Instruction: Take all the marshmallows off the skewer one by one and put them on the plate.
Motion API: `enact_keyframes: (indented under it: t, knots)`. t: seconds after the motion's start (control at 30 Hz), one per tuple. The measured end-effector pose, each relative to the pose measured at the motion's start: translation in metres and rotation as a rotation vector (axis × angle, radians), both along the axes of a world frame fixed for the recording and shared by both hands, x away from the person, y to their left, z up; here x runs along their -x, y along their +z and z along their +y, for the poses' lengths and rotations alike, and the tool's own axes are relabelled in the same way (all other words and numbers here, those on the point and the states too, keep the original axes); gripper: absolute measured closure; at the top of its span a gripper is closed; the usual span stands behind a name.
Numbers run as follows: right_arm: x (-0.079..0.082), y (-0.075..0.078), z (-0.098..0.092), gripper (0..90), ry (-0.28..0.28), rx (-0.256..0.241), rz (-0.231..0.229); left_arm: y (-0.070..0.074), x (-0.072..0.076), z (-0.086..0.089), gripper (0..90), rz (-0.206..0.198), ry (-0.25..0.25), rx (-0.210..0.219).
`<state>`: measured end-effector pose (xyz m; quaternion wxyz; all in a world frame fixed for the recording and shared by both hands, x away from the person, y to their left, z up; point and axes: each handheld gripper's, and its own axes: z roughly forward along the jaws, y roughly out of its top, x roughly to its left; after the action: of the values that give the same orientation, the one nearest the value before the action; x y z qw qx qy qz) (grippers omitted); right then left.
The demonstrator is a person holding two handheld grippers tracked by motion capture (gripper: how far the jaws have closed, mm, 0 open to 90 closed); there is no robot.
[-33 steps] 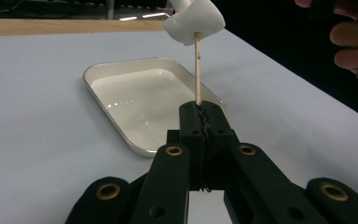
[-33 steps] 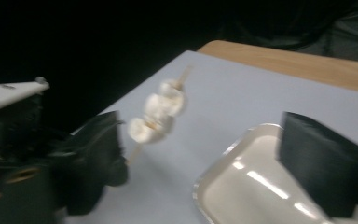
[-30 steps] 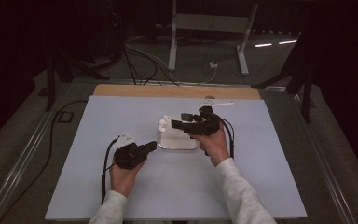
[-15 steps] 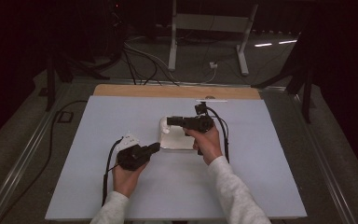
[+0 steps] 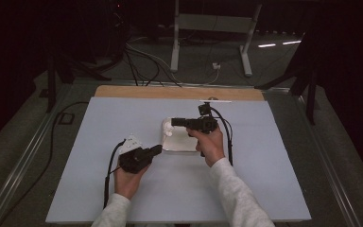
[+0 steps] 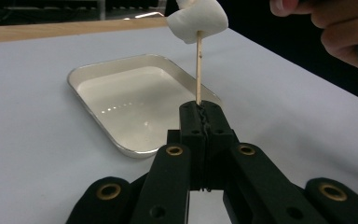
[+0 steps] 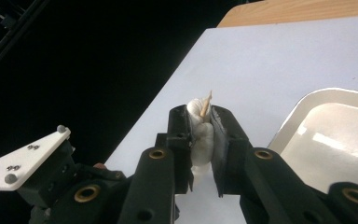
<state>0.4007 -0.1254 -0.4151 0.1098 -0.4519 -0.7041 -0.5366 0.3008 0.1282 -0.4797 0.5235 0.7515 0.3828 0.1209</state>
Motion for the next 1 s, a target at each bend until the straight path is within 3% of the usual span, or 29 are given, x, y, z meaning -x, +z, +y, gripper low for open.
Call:
enact_keyframes:
  t: [0.13,0.17,0.3,0.33,0.37,0.4,0.43,0.47,0.53,0.63,1.0]
  knots:
    - [-0.001,0.006,-0.010,81.2,-0.041,-0.014,-0.006,-0.002,0.000,0.002,90.0,0.003,-0.006,0.017]
    - [-0.001,0.007,-0.011,81.3,-0.045,-0.002,-0.020,-0.001,0.001,0.000,90.0,-0.010,-0.014,-0.003]
    - [0.000,0.010,-0.015,82.2,-0.069,0.008,-0.040,-0.002,0.002,-0.002,90.0,-0.012,-0.019,-0.015]
    - [-0.001,0.011,-0.016,82.4,-0.078,0.001,-0.042,-0.002,0.002,-0.002,90.0,-0.013,-0.018,-0.019]
    - [-0.001,0.012,-0.019,82.9,-0.107,-0.009,-0.053,-0.005,0.003,-0.002,90.0,0.002,-0.007,-0.088]
    - [-0.002,0.015,-0.026,83.0,-0.142,-0.040,-0.066,-0.009,0.003,0.000,90.0,0.015,-0.003,-0.093]
    - [-0.004,0.019,-0.035,83.0,-0.165,-0.070,-0.074,-0.011,0.002,0.004,90.0,0.032,0.007,-0.066]
    - [-0.005,0.024,-0.041,82.8,-0.170,-0.061,-0.085,-0.011,0.002,0.004,90.0,0.032,0.007,-0.066]
    - [-0.006,0.030,-0.047,82.3,-0.160,-0.017,-0.105,-0.007,0.000,0.010,90.0,0.033,0.028,-0.014]
    - [-0.007,0.027,-0.049,81.7,-0.147,0.021,-0.105,-0.003,0.000,0.012,90.0,0.016,0.040,0.014]
    - [-0.015,-0.009,-0.027,79.3,-0.139,0.155,-0.094,-0.004,-0.001,0.014,90.0,0.025,0.057,0.012]
